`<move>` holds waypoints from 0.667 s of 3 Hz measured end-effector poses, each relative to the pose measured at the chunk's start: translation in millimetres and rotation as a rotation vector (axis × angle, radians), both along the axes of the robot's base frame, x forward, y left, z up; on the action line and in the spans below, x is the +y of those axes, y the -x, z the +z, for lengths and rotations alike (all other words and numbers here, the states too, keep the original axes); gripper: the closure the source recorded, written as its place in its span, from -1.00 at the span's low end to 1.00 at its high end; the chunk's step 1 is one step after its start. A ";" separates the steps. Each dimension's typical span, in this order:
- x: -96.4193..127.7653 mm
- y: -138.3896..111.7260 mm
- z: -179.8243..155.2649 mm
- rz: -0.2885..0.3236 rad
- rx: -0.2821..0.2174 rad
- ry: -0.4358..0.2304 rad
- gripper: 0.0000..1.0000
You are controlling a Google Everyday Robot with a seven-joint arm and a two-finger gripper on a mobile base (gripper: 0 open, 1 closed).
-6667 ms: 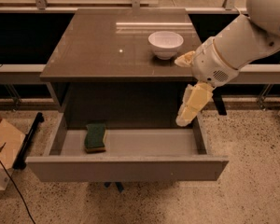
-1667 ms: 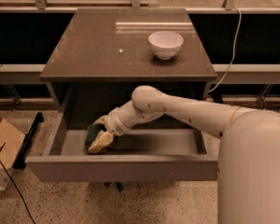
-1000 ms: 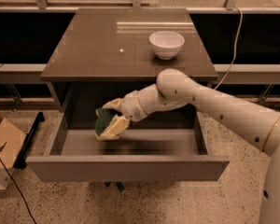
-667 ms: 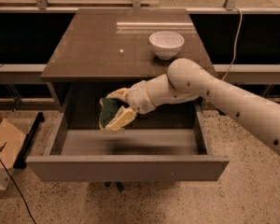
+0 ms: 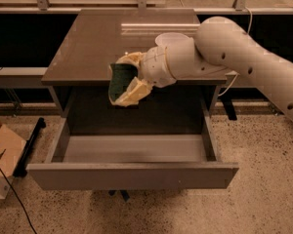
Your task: Pick sponge from top drawer and place on counter
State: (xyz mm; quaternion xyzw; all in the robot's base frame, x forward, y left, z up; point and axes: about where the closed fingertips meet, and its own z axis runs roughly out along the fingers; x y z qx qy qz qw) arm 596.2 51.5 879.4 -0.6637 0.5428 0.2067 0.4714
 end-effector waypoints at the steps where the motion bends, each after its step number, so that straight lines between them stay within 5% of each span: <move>1: -2.9 -27.3 43.9 -0.092 -0.070 -0.029 1.00; 2: -0.1 -65.5 61.0 -0.173 -0.061 -0.066 1.00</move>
Offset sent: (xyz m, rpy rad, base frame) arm 0.1153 -0.0004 0.0814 0.1144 -0.0441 -0.2785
